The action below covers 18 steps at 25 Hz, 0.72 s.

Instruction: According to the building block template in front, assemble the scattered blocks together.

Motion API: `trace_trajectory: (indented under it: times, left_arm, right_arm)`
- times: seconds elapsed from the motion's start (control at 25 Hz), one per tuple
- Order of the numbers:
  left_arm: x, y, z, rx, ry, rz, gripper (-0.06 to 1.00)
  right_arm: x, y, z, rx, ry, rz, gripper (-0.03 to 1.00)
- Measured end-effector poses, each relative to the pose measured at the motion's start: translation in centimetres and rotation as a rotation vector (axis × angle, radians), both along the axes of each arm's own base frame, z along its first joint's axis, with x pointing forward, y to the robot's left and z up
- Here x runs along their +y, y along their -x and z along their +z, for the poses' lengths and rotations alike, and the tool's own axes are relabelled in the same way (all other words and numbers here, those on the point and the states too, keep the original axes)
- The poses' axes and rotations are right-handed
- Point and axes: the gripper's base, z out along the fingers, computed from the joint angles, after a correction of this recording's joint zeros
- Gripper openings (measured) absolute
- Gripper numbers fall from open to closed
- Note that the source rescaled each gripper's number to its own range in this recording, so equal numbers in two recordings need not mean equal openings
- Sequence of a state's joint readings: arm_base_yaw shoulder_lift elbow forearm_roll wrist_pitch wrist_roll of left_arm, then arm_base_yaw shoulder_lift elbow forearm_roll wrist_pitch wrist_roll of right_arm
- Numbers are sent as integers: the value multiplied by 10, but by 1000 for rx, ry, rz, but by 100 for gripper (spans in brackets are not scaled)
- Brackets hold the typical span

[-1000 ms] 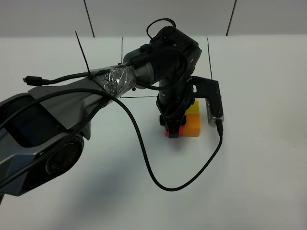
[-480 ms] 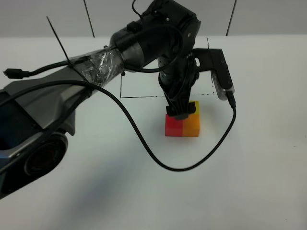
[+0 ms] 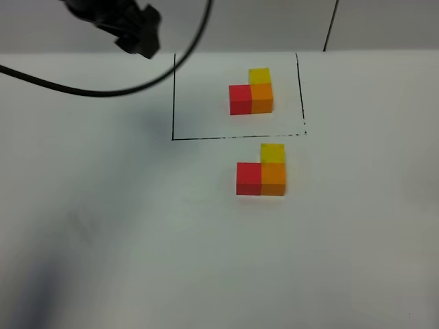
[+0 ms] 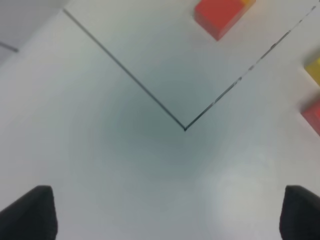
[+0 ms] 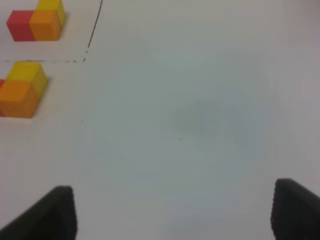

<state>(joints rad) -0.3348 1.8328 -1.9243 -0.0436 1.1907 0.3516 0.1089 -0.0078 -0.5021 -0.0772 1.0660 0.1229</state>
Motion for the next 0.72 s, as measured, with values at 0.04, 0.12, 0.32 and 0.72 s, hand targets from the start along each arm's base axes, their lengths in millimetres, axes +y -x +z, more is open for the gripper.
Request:
trace_trajectory:
  times: [0.04, 0.12, 0.32, 0.72]
  left_arm:
    - [17, 8, 3, 16, 21, 37, 94]
    - [47, 32, 16, 11, 47, 102, 94]
    - [101, 113, 26, -8, 51, 237, 94]
    - [120, 264, -2, -195, 171, 449, 91]
  right_arm:
    - [0, 0, 0, 0, 0, 0, 62]
    - [0, 0, 0, 0, 0, 0, 62]
    - [0, 0, 0, 0, 0, 0, 62]
    - [0, 0, 0, 0, 0, 0, 62]
